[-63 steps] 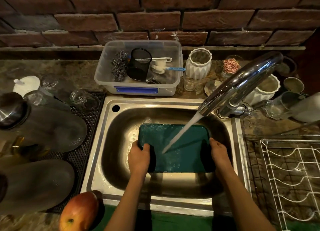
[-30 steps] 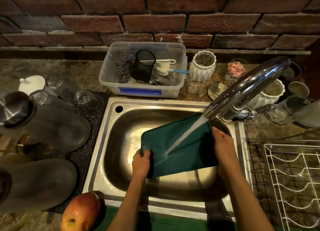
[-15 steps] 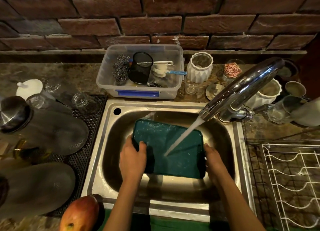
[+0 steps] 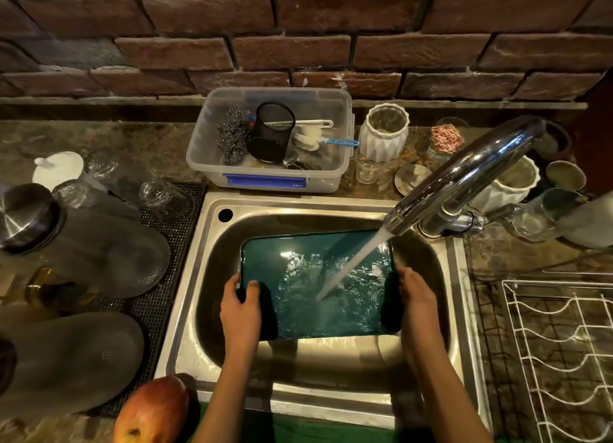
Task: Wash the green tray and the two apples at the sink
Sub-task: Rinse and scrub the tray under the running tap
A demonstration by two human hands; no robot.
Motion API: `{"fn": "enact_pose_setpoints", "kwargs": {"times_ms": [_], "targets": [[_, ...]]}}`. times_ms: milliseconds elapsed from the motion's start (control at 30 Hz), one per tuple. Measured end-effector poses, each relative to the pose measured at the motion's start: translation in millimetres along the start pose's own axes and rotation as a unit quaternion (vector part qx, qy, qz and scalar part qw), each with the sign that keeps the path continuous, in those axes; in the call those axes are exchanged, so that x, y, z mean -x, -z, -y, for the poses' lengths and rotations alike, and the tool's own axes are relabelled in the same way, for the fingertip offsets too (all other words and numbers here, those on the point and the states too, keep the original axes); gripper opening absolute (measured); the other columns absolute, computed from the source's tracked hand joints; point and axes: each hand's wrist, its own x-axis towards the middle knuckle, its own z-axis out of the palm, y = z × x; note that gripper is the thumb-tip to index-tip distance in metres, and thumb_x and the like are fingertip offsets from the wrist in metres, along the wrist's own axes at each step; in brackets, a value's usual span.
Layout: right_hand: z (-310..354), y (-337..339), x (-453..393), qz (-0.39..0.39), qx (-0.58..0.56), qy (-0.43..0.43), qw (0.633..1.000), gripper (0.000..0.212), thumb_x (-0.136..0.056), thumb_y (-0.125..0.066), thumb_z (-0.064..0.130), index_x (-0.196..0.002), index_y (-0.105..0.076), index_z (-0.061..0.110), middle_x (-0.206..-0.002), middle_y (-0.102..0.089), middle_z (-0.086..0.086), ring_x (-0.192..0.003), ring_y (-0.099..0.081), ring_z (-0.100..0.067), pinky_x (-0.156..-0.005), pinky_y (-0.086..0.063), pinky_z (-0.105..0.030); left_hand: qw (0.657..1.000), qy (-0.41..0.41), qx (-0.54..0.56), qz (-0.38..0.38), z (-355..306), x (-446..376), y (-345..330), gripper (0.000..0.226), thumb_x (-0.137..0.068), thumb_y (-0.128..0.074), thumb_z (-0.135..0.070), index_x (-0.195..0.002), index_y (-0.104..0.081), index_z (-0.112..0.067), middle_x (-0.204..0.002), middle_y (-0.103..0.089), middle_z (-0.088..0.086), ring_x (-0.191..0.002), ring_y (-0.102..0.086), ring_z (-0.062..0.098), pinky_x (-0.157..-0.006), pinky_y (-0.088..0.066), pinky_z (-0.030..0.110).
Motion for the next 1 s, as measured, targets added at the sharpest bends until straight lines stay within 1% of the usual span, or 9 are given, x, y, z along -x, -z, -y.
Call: {"fn": "enact_pose_setpoints", "kwargs": {"times_ms": [67, 167, 267, 433, 633, 767, 833, 900, 1000], "targets": [[12, -2, 8, 0.000, 0.035, 0.039, 0.999, 0.030, -0.101, -0.044, 0.041, -0.099, -0.074, 0.038, -0.098, -0.076, 0.011, -0.094, -0.072, -0.011, -0.077, -0.052, -0.034, 0.999, 0.043, 0.014, 0.020, 8, -4, -6, 0.039, -0.099, -0.056, -0.024, -0.137, -0.052, -0.016, -0.123, -0.060, 0.013, -0.113, -0.059, 0.034, -0.099, -0.050, 0.053], [28, -5, 18, 0.015, 0.079, 0.077, 0.994, 0.029, -0.093, -0.043, 0.053, -0.098, -0.071, 0.056, -0.101, -0.073, 0.024, -0.096, -0.067, 0.002, -0.081, -0.049, -0.030, 0.996, 0.071, 0.014, 0.050, 16, -6, -19, 0.027, -0.100, -0.053, -0.019, -0.126, -0.059, -0.012, -0.115, -0.064, 0.015, -0.107, -0.060, 0.032, -0.091, -0.049, 0.040], [40, -10, 21, 0.028, 0.112, 0.086, 0.990, 0.030, -0.098, -0.042, 0.048, -0.095, -0.069, 0.061, -0.095, -0.070, 0.032, -0.089, -0.063, 0.013, -0.077, -0.046, -0.028, 0.994, 0.084, -0.017, 0.075, 21, -4, -29, 0.016, -0.100, -0.052, -0.018, -0.111, -0.063, -0.012, -0.108, -0.067, 0.014, -0.102, -0.060, 0.032, -0.083, -0.042, 0.032], [42, -5, 2, 0.000, 0.171, 0.057, 0.984, 0.039, -0.101, -0.042, 0.043, -0.076, -0.067, 0.028, -0.088, -0.068, 0.001, -0.092, -0.063, -0.022, -0.077, -0.050, -0.040, 0.982, 0.101, -0.127, 0.094, 22, -3, -32, 0.029, -0.097, -0.054, -0.026, -0.115, -0.063, -0.005, -0.114, -0.067, 0.021, -0.093, -0.055, 0.032, -0.085, -0.046, 0.039], [14, 4, -21, -0.001, 0.275, -0.010, 0.961, 0.034, -0.102, -0.039, 0.043, -0.109, -0.060, 0.017, -0.115, -0.063, -0.015, -0.109, -0.059, -0.035, -0.099, -0.047, -0.057, 0.975, 0.058, -0.205, 0.057, -2, 6, -18, 0.040, -0.094, -0.056, -0.037, -0.125, -0.055, -0.011, -0.116, -0.065, 0.017, -0.106, -0.061, 0.038, -0.085, -0.046, 0.039], [-7, 3, -27, 0.013, 0.216, -0.073, 0.974, 0.031, -0.103, -0.043, 0.037, -0.111, -0.055, 0.010, -0.121, -0.061, -0.019, -0.106, -0.058, -0.032, -0.094, -0.047, -0.048, 0.978, -0.029, -0.206, 0.010, -24, 15, -8, 0.049, -0.095, -0.056, -0.037, -0.139, -0.047, -0.018, -0.124, -0.064, 0.013, -0.111, -0.061, 0.036, -0.086, -0.046, 0.041], [-16, 2, -25, 0.020, 0.146, -0.113, 0.983, 0.034, -0.103, -0.043, 0.037, -0.117, -0.053, 0.008, -0.121, -0.060, -0.018, -0.106, -0.060, -0.032, -0.096, -0.049, -0.052, 0.977, -0.074, -0.201, -0.004, -32, 18, -2, 0.054, -0.094, -0.057, -0.037, -0.145, -0.042, -0.022, -0.128, -0.062, 0.011, -0.114, -0.060, 0.034, -0.087, -0.047, 0.041], [-26, 2, -20, 0.030, 0.086, -0.146, 0.985, 0.034, -0.104, -0.040, 0.041, -0.122, -0.052, 0.014, -0.122, -0.060, -0.013, -0.112, -0.060, -0.036, -0.098, -0.049, -0.058, 0.975, -0.110, -0.191, -0.015, -38, 21, 2, 0.054, -0.094, -0.057, -0.037, -0.144, -0.042, -0.026, -0.132, -0.061, 0.008, -0.117, -0.059, 0.032, -0.091, -0.048, 0.044], [-32, 1, -13, 0.029, 0.035, -0.151, 0.987, 0.031, -0.104, -0.037, 0.045, -0.121, -0.051, 0.023, -0.122, -0.060, -0.004, -0.113, -0.061, -0.032, -0.095, -0.052, -0.056, 0.978, -0.137, -0.157, -0.020, -38, 23, 7, 0.053, -0.094, -0.058, -0.034, -0.144, -0.041, -0.029, -0.138, -0.058, 0.004, -0.123, -0.056, 0.028, -0.096, -0.048, 0.046]]}}
